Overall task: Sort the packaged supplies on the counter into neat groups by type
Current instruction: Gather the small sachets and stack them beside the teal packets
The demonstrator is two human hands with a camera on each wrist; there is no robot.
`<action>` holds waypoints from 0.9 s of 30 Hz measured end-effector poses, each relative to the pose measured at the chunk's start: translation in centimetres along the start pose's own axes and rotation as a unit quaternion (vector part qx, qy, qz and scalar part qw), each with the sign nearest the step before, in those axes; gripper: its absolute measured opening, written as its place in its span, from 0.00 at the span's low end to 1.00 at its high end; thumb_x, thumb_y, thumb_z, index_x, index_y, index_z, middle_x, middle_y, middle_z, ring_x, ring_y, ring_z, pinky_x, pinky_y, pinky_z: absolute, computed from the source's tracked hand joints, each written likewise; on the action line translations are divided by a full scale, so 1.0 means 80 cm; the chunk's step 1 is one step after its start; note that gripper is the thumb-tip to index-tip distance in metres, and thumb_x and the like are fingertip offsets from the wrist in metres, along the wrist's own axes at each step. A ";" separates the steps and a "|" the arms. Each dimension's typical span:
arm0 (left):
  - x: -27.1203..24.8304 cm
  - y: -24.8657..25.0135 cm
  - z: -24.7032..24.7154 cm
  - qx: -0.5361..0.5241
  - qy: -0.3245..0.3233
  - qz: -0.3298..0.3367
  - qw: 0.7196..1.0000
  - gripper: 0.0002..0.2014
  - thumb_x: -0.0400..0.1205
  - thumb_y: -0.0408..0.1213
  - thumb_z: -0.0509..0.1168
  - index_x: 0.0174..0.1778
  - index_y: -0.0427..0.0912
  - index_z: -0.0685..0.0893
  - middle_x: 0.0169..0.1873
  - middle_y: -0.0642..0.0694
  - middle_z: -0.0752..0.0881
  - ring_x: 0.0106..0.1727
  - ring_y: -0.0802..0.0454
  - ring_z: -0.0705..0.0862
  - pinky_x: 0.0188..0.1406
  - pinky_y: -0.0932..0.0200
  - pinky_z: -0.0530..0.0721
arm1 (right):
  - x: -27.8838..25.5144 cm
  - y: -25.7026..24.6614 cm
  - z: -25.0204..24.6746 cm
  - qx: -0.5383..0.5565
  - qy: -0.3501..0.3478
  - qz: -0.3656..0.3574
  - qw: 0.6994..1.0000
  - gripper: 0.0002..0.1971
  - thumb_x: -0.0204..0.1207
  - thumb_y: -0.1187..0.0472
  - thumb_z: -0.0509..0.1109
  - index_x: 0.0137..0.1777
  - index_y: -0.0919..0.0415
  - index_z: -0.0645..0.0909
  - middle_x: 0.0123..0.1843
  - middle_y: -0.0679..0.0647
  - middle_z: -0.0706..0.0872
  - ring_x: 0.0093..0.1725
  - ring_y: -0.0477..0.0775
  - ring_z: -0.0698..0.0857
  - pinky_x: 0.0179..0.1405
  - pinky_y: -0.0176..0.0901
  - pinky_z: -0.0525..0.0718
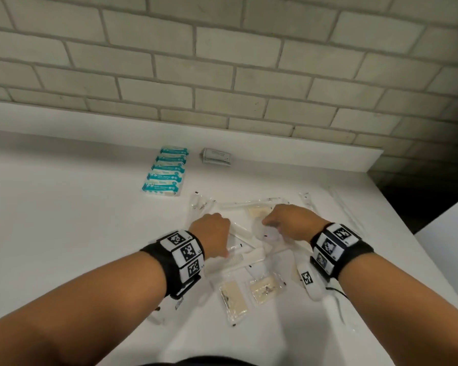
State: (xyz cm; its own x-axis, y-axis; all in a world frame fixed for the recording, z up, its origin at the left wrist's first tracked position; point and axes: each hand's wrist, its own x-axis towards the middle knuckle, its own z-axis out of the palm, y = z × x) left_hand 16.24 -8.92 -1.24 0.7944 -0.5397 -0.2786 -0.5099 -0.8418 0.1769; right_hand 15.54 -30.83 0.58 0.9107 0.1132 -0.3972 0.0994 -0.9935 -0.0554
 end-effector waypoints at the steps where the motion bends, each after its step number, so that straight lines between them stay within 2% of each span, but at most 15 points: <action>1: 0.001 0.000 0.000 -0.006 -0.001 -0.011 1.000 0.26 0.75 0.49 0.73 0.65 0.42 0.75 0.59 0.44 0.80 0.59 0.46 0.81 0.52 0.54 0.80 | 0.003 0.005 0.005 -0.016 0.008 0.005 1.000 0.24 0.77 0.70 0.65 0.70 0.48 0.79 0.64 0.54 0.80 0.62 0.58 0.82 0.58 0.41 0.78; 4: 0.000 -0.004 0.001 -0.031 -0.023 -0.038 0.999 0.25 0.75 0.45 0.73 0.65 0.42 0.74 0.59 0.45 0.82 0.58 0.46 0.82 0.51 0.54 0.81 | 0.009 0.012 0.014 -0.011 0.033 0.013 0.999 0.23 0.77 0.66 0.68 0.70 0.46 0.77 0.60 0.55 0.77 0.56 0.59 0.84 0.56 0.46 0.81; 7: -0.005 -0.008 0.000 -0.041 -0.057 -0.045 0.997 0.22 0.77 0.42 0.71 0.63 0.39 0.75 0.58 0.43 0.83 0.57 0.45 0.82 0.50 0.56 0.79 | 0.012 0.007 0.013 -0.014 0.032 0.021 0.999 0.13 0.76 0.66 0.69 0.56 0.50 0.77 0.55 0.53 0.75 0.48 0.55 0.86 0.47 0.44 0.85; 8: -0.007 -0.009 -0.001 -0.037 -0.065 -0.044 0.996 0.20 0.77 0.41 0.70 0.62 0.39 0.77 0.58 0.42 0.83 0.55 0.45 0.83 0.48 0.57 0.78 | 0.011 0.006 0.014 -0.025 0.035 0.023 0.999 0.12 0.74 0.67 0.70 0.52 0.51 0.76 0.54 0.52 0.74 0.48 0.54 0.85 0.46 0.44 0.84; 10: -0.010 -0.009 -0.003 -0.032 -0.069 -0.045 0.996 0.17 0.79 0.40 0.69 0.61 0.38 0.79 0.58 0.41 0.84 0.51 0.46 0.82 0.47 0.59 0.78 | 0.013 0.002 0.019 -0.062 0.044 0.022 0.997 0.16 0.69 0.71 0.70 0.48 0.50 0.73 0.53 0.51 0.73 0.48 0.54 0.79 0.45 0.44 0.80; 13: -0.009 -0.007 -0.001 -0.054 -0.070 -0.056 0.995 0.23 0.79 0.38 0.69 0.71 0.41 0.74 0.64 0.43 0.81 0.59 0.46 0.82 0.51 0.60 0.78 | 0.018 -0.002 0.021 -0.084 0.049 0.001 0.995 0.22 0.65 0.73 0.71 0.52 0.48 0.72 0.55 0.49 0.74 0.50 0.53 0.77 0.47 0.45 0.80; 16: -0.007 -0.006 0.000 -0.073 -0.082 -0.065 0.992 0.27 0.79 0.36 0.68 0.74 0.41 0.69 0.65 0.45 0.79 0.62 0.46 0.81 0.51 0.59 0.77 | 0.023 -0.002 0.013 -0.060 0.005 0.005 0.998 0.21 0.70 0.58 0.77 0.60 0.51 0.74 0.59 0.50 0.73 0.56 0.55 0.77 0.53 0.48 0.80; 19: -0.005 -0.008 0.000 -0.080 -0.089 -0.064 0.991 0.25 0.79 0.35 0.66 0.72 0.41 0.70 0.63 0.44 0.80 0.59 0.46 0.81 0.48 0.60 0.76 | 0.026 -0.006 0.011 -0.073 0.009 0.006 0.997 0.17 0.72 0.54 0.76 0.54 0.54 0.73 0.61 0.55 0.74 0.52 0.58 0.77 0.53 0.51 0.81; 21: -0.003 -0.011 0.002 -0.101 -0.086 -0.069 0.989 0.24 0.81 0.33 0.61 0.74 0.41 0.69 0.64 0.43 0.80 0.59 0.46 0.80 0.49 0.60 0.77 | 0.026 -0.012 0.010 -0.091 0.000 0.016 0.996 0.13 0.74 0.55 0.75 0.50 0.55 0.72 0.60 0.56 0.75 0.55 0.59 0.79 0.58 0.55 0.81; 23: -0.003 -0.012 0.002 -0.134 -0.073 -0.089 0.984 0.22 0.84 0.33 0.56 0.75 0.38 0.68 0.63 0.42 0.80 0.58 0.47 0.80 0.47 0.62 0.76 | 0.022 -0.017 0.009 -0.118 -0.006 0.021 0.993 0.11 0.77 0.53 0.72 0.54 0.55 0.77 0.61 0.55 0.74 0.60 0.60 0.78 0.63 0.59 0.78; 25: -0.005 -0.011 0.002 -0.174 -0.044 -0.122 0.976 0.20 0.85 0.35 0.53 0.74 0.36 0.69 0.58 0.42 0.80 0.53 0.47 0.79 0.40 0.64 0.75 | 0.018 -0.017 0.010 -0.141 0.013 0.013 0.990 0.12 0.79 0.50 0.68 0.58 0.54 0.79 0.62 0.54 0.74 0.63 0.60 0.75 0.66 0.62 0.74; 27: -0.012 -0.012 0.000 -0.218 0.002 -0.153 0.964 0.23 0.85 0.38 0.54 0.76 0.37 0.66 0.63 0.39 0.79 0.60 0.44 0.79 0.47 0.61 0.76 | 0.010 -0.012 0.012 -0.096 0.059 0.003 0.994 0.11 0.79 0.48 0.66 0.51 0.55 0.78 0.57 0.54 0.77 0.60 0.59 0.75 0.63 0.56 0.75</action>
State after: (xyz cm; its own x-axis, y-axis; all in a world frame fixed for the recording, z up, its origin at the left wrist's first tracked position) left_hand 15.96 -7.61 -1.12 0.8872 -0.2648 -0.3778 -0.0645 -0.8821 0.4666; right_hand 15.80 -29.77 -0.55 0.9508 0.1166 -0.2870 0.1582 -0.9793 0.1262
